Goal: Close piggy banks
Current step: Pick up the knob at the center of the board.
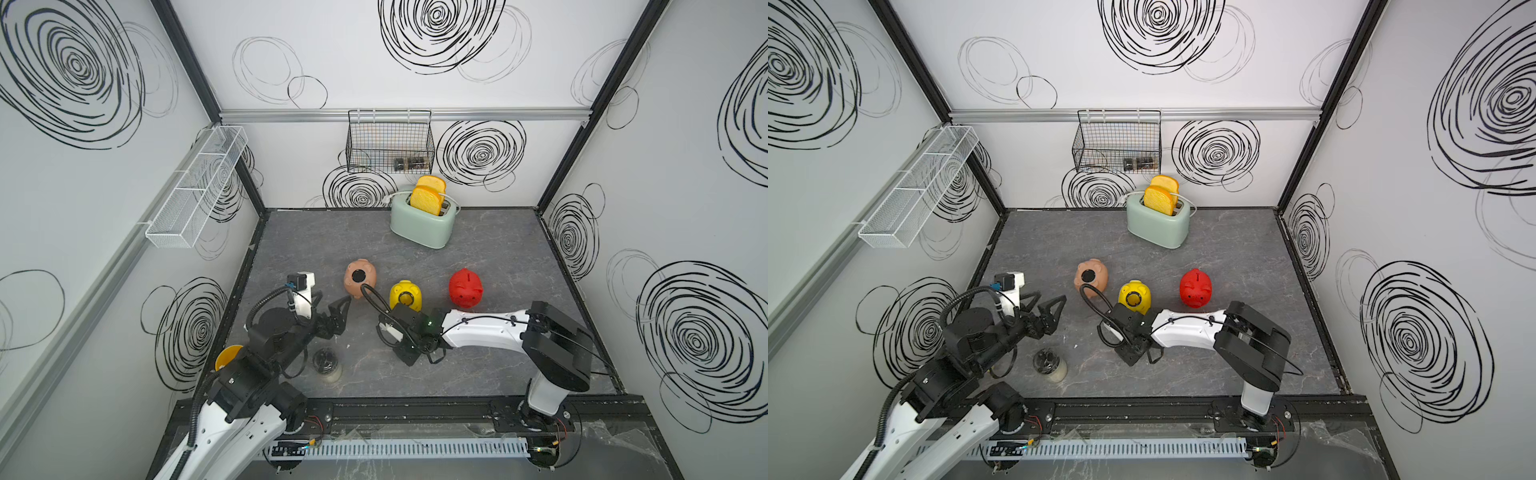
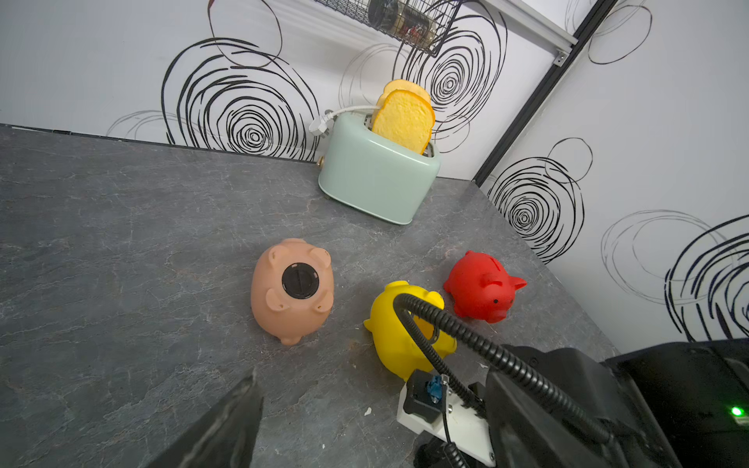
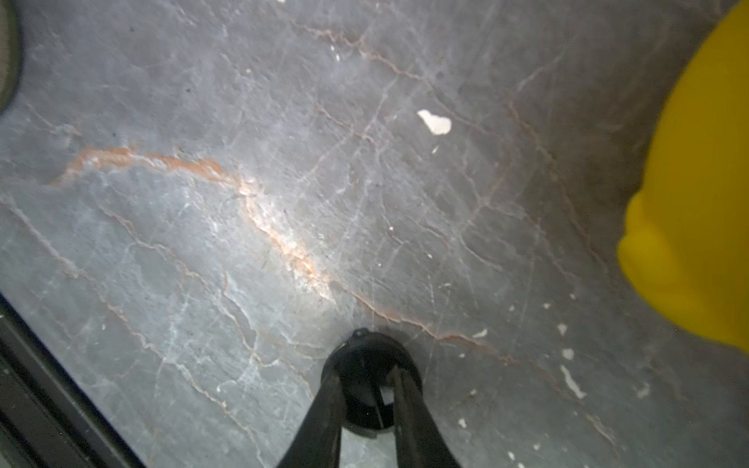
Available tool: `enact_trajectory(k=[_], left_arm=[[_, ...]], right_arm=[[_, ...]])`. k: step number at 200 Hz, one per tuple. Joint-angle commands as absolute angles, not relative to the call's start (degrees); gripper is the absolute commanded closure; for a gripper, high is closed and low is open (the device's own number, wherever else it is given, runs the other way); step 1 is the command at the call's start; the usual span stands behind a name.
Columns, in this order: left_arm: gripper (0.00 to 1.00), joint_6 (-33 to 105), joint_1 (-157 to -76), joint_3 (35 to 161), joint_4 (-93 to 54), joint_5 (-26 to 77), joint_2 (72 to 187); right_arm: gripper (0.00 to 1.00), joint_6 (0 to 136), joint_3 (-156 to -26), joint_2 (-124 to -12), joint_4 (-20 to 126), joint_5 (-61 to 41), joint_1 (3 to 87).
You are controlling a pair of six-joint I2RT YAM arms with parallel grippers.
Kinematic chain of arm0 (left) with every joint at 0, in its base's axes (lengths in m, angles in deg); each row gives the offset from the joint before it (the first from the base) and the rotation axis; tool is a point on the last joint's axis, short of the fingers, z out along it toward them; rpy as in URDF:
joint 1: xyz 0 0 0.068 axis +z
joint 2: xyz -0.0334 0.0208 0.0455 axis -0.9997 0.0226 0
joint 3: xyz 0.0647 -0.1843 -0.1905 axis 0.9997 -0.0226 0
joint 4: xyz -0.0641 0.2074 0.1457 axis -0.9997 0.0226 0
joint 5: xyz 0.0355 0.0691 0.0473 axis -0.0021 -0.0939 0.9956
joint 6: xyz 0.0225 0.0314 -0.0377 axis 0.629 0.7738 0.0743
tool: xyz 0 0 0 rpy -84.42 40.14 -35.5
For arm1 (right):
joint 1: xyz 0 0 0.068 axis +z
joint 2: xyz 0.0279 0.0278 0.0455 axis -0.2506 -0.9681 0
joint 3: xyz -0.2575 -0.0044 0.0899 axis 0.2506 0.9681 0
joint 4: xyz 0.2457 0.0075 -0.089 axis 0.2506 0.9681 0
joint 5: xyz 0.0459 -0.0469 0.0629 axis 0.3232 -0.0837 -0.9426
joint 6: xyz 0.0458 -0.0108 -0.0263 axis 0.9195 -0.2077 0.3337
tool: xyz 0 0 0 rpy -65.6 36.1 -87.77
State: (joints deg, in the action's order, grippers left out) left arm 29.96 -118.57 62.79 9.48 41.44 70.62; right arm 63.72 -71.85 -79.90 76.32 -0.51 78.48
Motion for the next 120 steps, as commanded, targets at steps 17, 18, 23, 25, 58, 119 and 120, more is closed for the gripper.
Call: enact_trajectory(k=[17, 18, 23, 25, 58, 119, 120], left_arm=[[0.1, 30.5, -118.2, 62.3, 7.4, 41.5, 70.9], [0.1, 30.5, -118.2, 62.3, 7.4, 41.5, 70.8], [0.11, 30.5, -118.2, 62.3, 7.4, 41.5, 70.9], [0.11, 30.5, -118.2, 62.3, 7.4, 41.5, 70.9], [0.1, 30.5, -118.2, 62.3, 7.4, 41.5, 71.0], [0.1, 30.4, -118.2, 62.2, 7.4, 41.5, 71.1], [0.1, 30.4, -118.2, 62.2, 7.4, 41.5, 71.1]], right_arm=[[0.74, 63.2, -72.8, -81.5, 77.5, -0.7, 78.1], [0.74, 63.2, -72.8, -81.6, 77.5, -0.7, 78.1], [0.74, 63.2, -72.9, -81.8, 77.7, -0.6, 78.1], [0.75, 63.2, -73.0, -81.9, 77.9, -0.6, 78.1], [0.77, 63.4, -73.6, -83.3, 79.8, 0.7, 78.2], [0.79, 63.8, -74.6, -86.5, 83.8, 2.8, 79.1], [0.79, 63.8, -74.6, -86.6, 83.9, 2.8, 79.2]])
